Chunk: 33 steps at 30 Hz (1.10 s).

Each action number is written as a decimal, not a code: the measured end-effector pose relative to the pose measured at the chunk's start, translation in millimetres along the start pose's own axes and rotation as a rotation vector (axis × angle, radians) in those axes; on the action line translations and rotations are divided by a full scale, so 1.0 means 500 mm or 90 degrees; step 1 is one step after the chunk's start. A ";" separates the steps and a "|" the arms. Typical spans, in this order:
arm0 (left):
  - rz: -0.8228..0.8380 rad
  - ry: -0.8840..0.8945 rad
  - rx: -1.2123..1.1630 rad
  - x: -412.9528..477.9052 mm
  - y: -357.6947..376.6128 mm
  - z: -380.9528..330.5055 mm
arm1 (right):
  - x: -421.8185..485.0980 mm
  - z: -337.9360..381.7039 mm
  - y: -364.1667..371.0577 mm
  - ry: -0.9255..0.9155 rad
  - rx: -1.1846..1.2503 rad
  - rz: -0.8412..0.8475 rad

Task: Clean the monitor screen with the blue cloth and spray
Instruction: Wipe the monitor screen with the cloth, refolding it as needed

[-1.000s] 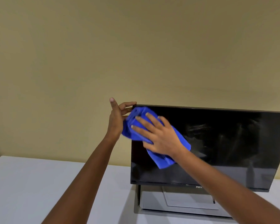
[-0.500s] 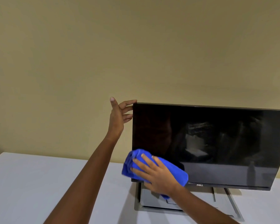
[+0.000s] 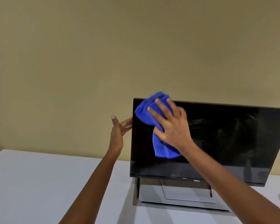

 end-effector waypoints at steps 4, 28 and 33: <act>-0.011 -0.004 0.006 -0.040 -0.007 0.033 | 0.039 -0.001 0.002 0.129 0.058 -0.015; -0.118 -0.041 -0.001 -0.053 -0.005 0.092 | -0.080 -0.026 0.029 -0.072 -0.045 0.022; -0.118 -0.039 0.012 -0.056 -0.006 0.094 | 0.001 -0.048 0.003 0.171 0.078 -0.017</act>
Point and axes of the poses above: each hand's wrist, its own x-axis towards the middle knuckle, its own y-axis out of the palm, z = x × y, the point moved 1 cm from there along x, towards the middle knuckle, and after that the axes turned 10 degrees about y, right-handed, at the moved point
